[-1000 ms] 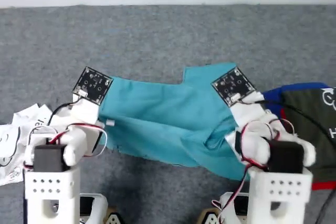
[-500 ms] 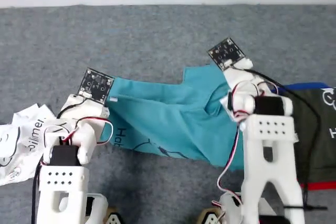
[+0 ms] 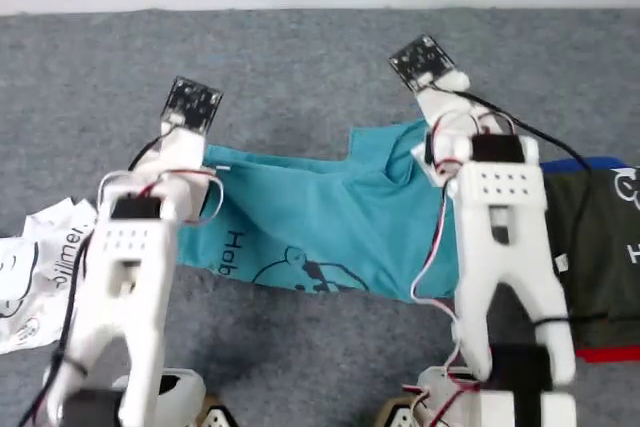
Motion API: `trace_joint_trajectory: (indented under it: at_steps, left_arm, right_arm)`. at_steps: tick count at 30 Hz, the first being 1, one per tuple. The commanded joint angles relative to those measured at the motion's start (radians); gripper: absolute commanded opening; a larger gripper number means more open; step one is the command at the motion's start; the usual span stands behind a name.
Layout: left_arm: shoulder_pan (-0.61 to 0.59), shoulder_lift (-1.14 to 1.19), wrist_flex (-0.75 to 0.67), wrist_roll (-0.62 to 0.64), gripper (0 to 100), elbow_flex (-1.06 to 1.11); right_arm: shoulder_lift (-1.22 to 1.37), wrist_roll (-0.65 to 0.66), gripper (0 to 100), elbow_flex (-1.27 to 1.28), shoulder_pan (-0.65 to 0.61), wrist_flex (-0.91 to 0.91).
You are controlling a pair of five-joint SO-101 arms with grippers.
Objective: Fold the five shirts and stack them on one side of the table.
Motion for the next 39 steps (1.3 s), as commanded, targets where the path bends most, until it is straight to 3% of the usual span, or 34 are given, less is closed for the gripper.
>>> trace_joint_trajectory:
  at_steps: [1, 14, 22, 29, 36, 39]
  left_arm:
    - [-0.011, 0.163, 0.000, 0.005, 1, -0.153]
    - [-0.011, 0.601, 0.006, 0.005, 1, -0.464]
    - [-0.011, 0.631, 0.002, 0.005, 1, -0.484]
    - [-0.011, 0.628, 0.002, 0.005, 2, -0.486]
    - [-0.011, 0.624, 0.006, 0.005, 2, -0.486]
    - [-0.023, 0.623, 0.006, 0.005, 2, -0.486]
  right_arm:
    - [0.087, 0.015, 1.0, -0.127, -0.004, -0.007]
    - [0.524, 0.078, 1.1, -0.480, -0.002, -0.010]
    - [0.763, 0.078, 1.9, -0.701, -0.004, -0.007]
    - [0.915, 0.078, 22.3, -0.862, -0.002, -0.005]
    - [0.989, 0.078, 22.3, -1.053, -0.002, -0.004]
    - [0.993, 0.072, 22.3, -1.140, 0.015, 0.090]
